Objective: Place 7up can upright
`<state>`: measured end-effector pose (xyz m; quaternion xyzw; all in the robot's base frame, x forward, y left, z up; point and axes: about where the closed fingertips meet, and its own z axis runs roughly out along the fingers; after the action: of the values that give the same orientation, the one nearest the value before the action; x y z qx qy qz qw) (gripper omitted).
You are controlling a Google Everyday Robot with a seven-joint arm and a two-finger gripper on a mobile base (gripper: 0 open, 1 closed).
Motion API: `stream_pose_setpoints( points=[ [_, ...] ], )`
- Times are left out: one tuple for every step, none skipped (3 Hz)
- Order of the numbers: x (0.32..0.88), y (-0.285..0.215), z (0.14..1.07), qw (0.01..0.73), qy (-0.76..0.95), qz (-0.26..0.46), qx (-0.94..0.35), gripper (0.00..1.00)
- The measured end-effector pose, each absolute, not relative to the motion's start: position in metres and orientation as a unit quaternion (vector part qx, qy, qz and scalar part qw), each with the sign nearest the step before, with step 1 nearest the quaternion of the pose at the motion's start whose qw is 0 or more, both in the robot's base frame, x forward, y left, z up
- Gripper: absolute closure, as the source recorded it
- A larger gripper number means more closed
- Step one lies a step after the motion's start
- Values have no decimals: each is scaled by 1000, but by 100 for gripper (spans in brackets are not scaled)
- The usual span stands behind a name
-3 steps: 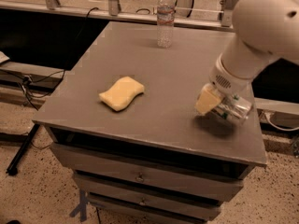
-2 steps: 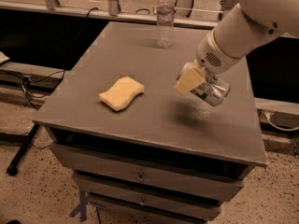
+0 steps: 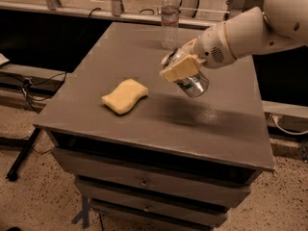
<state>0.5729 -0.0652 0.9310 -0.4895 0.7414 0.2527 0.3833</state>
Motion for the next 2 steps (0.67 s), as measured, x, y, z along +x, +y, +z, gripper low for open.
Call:
stream_pose_setpoints(
  points=[
    [572, -67, 939, 438, 676, 309, -506, 100],
    [566, -84, 943, 482, 628, 341, -508, 100]
  ],
)
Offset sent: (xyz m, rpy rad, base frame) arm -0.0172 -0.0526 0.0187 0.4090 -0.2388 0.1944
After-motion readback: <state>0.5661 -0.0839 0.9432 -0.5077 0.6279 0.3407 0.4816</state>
